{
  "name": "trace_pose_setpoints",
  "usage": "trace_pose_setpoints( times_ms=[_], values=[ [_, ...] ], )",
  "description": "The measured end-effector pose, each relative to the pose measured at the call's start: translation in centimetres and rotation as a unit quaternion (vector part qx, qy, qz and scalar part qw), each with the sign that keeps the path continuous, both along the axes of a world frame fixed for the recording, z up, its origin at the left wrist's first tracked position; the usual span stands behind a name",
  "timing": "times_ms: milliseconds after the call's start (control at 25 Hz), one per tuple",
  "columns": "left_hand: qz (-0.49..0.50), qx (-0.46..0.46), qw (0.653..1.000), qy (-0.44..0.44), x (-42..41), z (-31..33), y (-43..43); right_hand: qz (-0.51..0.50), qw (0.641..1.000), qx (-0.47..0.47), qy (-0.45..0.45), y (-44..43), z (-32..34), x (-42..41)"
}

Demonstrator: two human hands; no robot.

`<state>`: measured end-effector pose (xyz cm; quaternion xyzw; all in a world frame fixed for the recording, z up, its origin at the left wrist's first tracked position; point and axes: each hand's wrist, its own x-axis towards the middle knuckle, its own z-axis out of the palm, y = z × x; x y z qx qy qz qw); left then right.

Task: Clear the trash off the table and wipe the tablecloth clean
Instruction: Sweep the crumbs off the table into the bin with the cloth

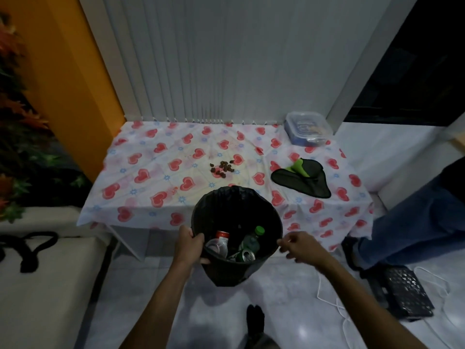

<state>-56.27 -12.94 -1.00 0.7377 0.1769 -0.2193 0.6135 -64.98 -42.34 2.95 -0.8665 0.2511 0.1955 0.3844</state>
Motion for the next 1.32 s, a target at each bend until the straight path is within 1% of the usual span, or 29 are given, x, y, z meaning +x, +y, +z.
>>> trace_pose_setpoints(
  times_ms=[80, 160, 280, 400, 480, 600, 720, 800, 880, 960, 1080, 1200, 1280, 1320],
  values=[
    [0.009, 0.015, 1.0, 0.015, 1.3, 0.2, -1.0, 0.036, 0.995, -0.088, -0.028, -4.2, -0.8, 4.6],
    [0.001, 0.033, 0.999, 0.027, 3.0, 0.7, -2.2, 0.048, 0.986, -0.153, -0.046, -8.8, -2.2, 10.2],
    [-0.015, 0.043, 0.997, 0.06, 5.5, 1.8, -4.0, 0.068, 0.977, -0.198, -0.045, -15.6, -5.0, 18.8],
    [-0.052, 0.052, 0.991, 0.107, 7.6, 2.5, -5.2, 0.07, 0.97, -0.229, -0.03, -20.9, -8.7, 24.7],
    [-0.059, 0.053, 0.989, 0.121, 8.2, 2.7, -5.6, 0.058, 0.965, -0.254, 0.012, -23.2, -11.3, 26.5],
    [-0.072, 0.057, 0.985, 0.146, 8.2, 2.6, -5.6, 0.073, 0.957, -0.272, 0.066, -25.0, -13.0, 27.9],
    [-0.071, 0.065, 0.979, 0.178, 7.6, 1.7, -4.4, 0.067, 0.957, -0.275, 0.063, -26.1, -14.4, 28.0],
    [-0.076, 0.074, 0.976, 0.191, 7.5, 1.0, -3.5, 0.053, 0.96, -0.27, 0.047, -26.5, -13.8, 28.7],
    [-0.082, 0.083, 0.972, 0.204, 7.7, 0.2, -2.8, 0.007, 0.971, -0.239, 0.015, -25.5, -11.7, 28.8],
    [-0.091, 0.082, 0.969, 0.216, 7.9, -0.5, -2.0, -0.073, 0.974, -0.209, -0.055, -23.6, -9.0, 28.8],
    [-0.1, 0.068, 0.963, 0.242, 8.2, -2.0, -0.5, -0.167, 0.954, -0.182, -0.169, -20.9, -4.9, 29.6],
    [-0.09, 0.049, 0.958, 0.266, 8.7, -4.0, 0.7, -0.199, 0.932, -0.131, -0.272, -18.4, -1.1, 31.6],
    [-0.091, 0.048, 0.954, 0.281, 9.2, -5.3, 1.2, -0.19, 0.923, -0.086, -0.325, -16.0, 0.5, 33.7],
    [-0.095, 0.048, 0.953, 0.283, 9.7, -5.9, 1.4, -0.18, 0.921, -0.076, -0.336, -14.7, 0.7, 34.7]
  ],
)
